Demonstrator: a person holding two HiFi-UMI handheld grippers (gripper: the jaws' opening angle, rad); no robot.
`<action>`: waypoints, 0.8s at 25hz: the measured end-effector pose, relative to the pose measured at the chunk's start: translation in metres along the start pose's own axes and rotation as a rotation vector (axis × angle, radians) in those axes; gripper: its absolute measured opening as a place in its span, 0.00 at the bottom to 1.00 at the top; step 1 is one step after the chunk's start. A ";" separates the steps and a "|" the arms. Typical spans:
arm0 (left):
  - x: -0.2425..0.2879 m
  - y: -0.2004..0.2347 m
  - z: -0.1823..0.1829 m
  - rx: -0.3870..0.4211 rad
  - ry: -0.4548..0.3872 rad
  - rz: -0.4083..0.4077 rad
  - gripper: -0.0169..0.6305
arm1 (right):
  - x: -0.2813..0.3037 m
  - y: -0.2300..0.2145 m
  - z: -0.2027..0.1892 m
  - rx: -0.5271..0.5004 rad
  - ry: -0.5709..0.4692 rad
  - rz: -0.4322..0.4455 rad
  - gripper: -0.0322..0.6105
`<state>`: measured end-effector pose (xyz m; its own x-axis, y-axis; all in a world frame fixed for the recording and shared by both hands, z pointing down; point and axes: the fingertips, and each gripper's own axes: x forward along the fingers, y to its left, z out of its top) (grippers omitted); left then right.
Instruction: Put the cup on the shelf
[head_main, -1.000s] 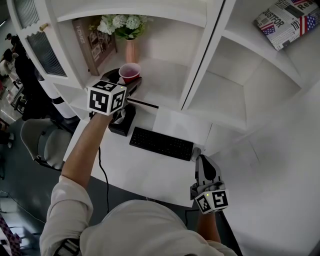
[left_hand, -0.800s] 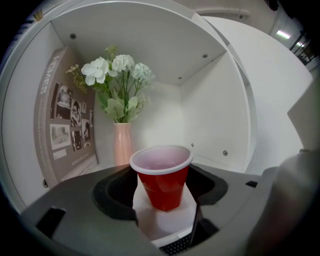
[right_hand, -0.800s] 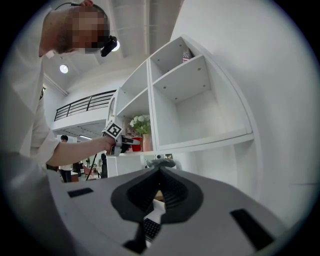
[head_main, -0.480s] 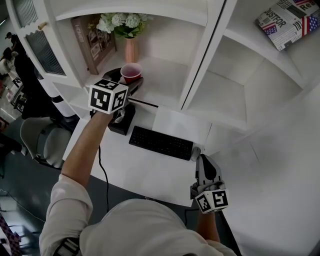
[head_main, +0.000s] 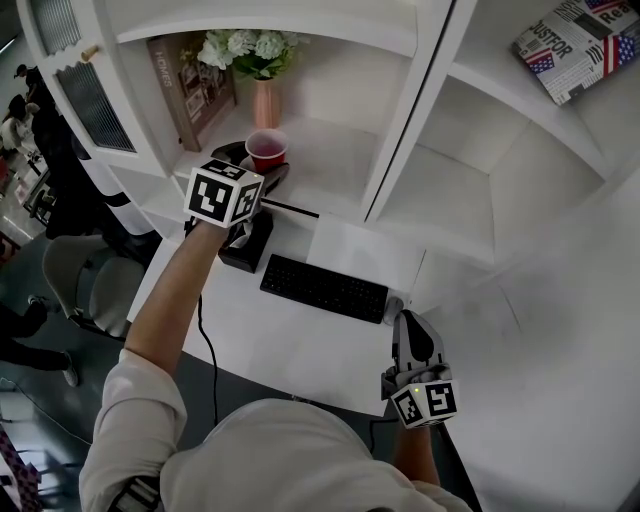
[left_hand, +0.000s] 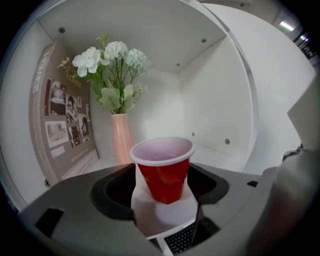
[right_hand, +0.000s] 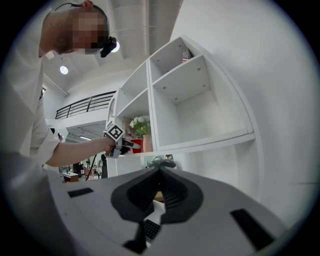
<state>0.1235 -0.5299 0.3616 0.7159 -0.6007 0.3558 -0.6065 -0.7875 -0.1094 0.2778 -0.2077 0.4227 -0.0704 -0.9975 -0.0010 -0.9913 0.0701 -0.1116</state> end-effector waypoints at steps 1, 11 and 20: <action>-0.001 0.001 0.000 -0.003 -0.004 0.002 0.53 | 0.000 0.000 0.000 0.000 0.000 -0.001 0.06; -0.011 0.000 0.007 -0.026 -0.055 -0.003 0.56 | -0.002 0.002 0.001 -0.001 -0.002 0.005 0.06; -0.041 0.004 0.009 -0.045 -0.100 0.024 0.56 | -0.002 0.012 0.007 -0.012 -0.014 0.016 0.06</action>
<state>0.0949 -0.5101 0.3379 0.7310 -0.6315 0.2586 -0.6368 -0.7674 -0.0741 0.2665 -0.2048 0.4146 -0.0844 -0.9963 -0.0165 -0.9913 0.0857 -0.0997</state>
